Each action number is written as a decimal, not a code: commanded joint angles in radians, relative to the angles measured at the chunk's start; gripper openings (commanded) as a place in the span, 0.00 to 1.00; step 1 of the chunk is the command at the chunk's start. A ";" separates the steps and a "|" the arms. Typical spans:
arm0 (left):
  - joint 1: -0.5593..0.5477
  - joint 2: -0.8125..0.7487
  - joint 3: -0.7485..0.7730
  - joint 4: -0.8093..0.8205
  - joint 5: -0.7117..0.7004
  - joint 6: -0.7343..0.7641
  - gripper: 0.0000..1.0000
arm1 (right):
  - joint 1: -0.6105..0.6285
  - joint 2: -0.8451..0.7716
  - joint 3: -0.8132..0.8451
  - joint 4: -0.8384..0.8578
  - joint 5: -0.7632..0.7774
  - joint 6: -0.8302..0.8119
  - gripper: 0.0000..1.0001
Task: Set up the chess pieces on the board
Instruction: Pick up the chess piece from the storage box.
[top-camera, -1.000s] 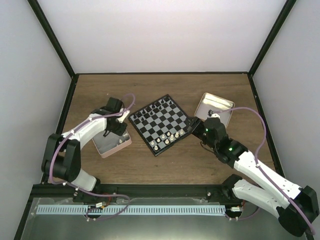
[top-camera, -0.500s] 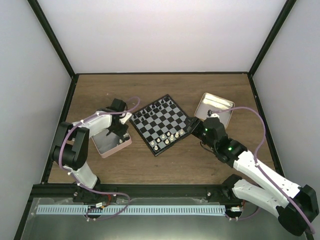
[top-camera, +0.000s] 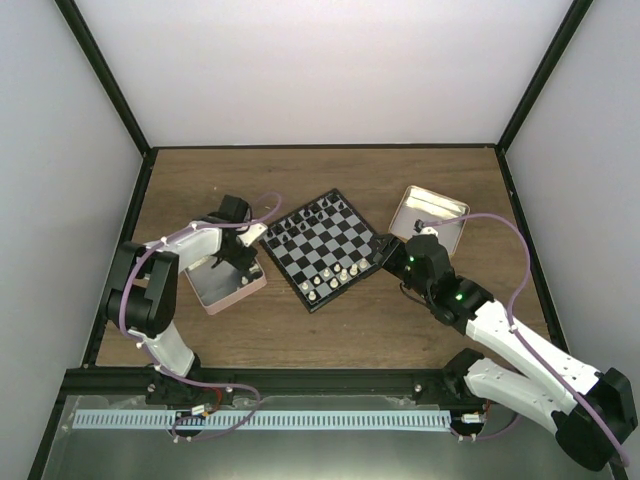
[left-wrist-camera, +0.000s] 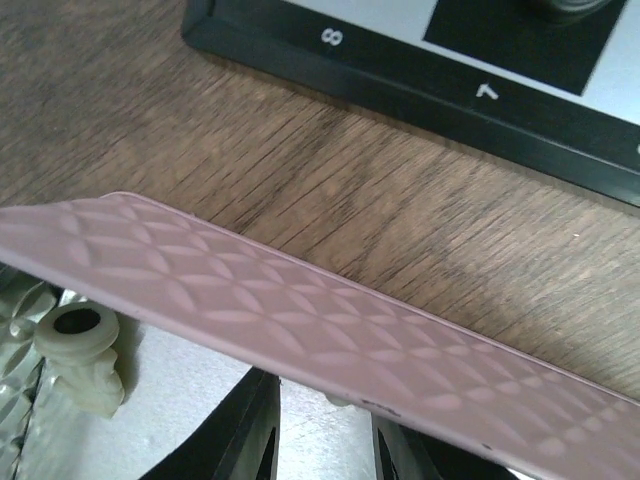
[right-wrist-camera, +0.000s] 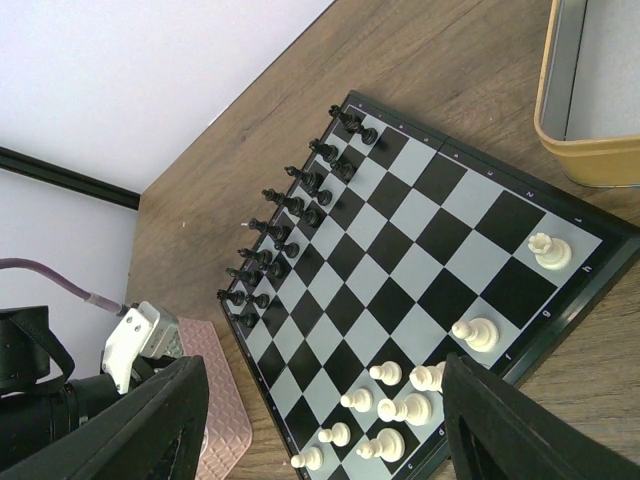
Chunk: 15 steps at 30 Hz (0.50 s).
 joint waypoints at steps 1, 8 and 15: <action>0.008 0.006 0.001 0.027 0.054 0.101 0.28 | -0.001 0.004 0.029 0.015 0.004 -0.008 0.66; 0.027 0.006 -0.014 0.029 0.143 0.183 0.18 | -0.001 0.007 0.041 0.008 0.006 -0.009 0.66; 0.046 -0.008 0.011 -0.026 0.108 0.184 0.04 | -0.001 0.006 0.049 0.003 0.005 -0.011 0.66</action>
